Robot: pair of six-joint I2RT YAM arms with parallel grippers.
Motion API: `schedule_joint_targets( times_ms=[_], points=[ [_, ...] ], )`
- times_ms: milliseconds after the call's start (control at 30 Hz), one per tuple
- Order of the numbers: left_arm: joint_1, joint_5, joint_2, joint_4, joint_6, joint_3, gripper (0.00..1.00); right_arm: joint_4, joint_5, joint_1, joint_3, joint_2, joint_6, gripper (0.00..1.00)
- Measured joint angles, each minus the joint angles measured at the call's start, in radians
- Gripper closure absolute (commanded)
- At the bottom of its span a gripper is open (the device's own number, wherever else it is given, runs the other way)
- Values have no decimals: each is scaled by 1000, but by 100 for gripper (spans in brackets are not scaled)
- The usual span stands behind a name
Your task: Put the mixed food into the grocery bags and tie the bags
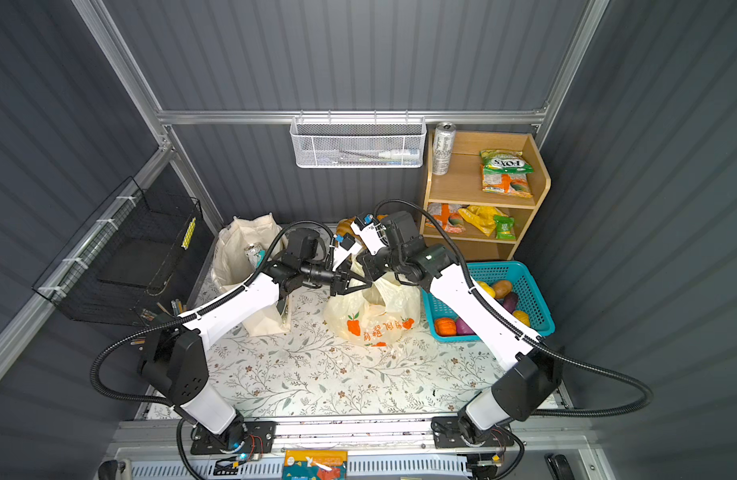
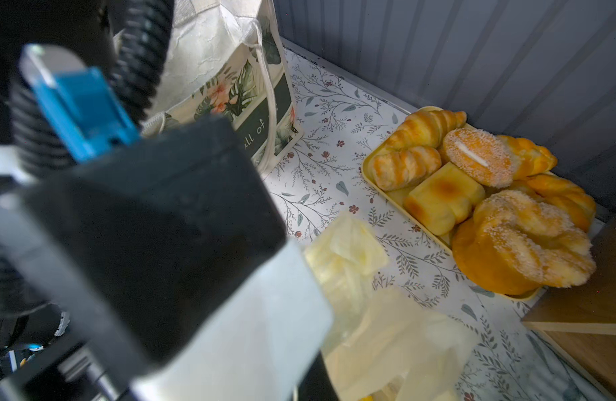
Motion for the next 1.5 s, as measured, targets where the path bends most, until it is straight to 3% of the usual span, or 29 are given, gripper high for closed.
schedule_joint_targets(
  times_ms=[733, 1000, 1133, 1200, 1367, 1500],
  points=[
    [41, 127, -44, 32, -51, -58, 57, 6, -37, 92, -18, 4, 23, 100],
    [41, 113, -44, 34, -50, -74, 75, 33, -36, 101, -4, 28, 48, 100],
    [42, 92, -45, 54, -54, -94, 91, 36, -33, 101, -4, 28, 61, 97],
    [42, 78, -47, 58, -60, -101, 99, 38, -29, 101, -4, 28, 68, 87],
    [43, 68, -53, 78, -62, -110, 100, 43, 1, 81, -3, 26, 85, 44],
    [43, 52, -59, 106, -62, -110, 100, 50, -77, 19, -51, -36, 133, 30]
  ],
)
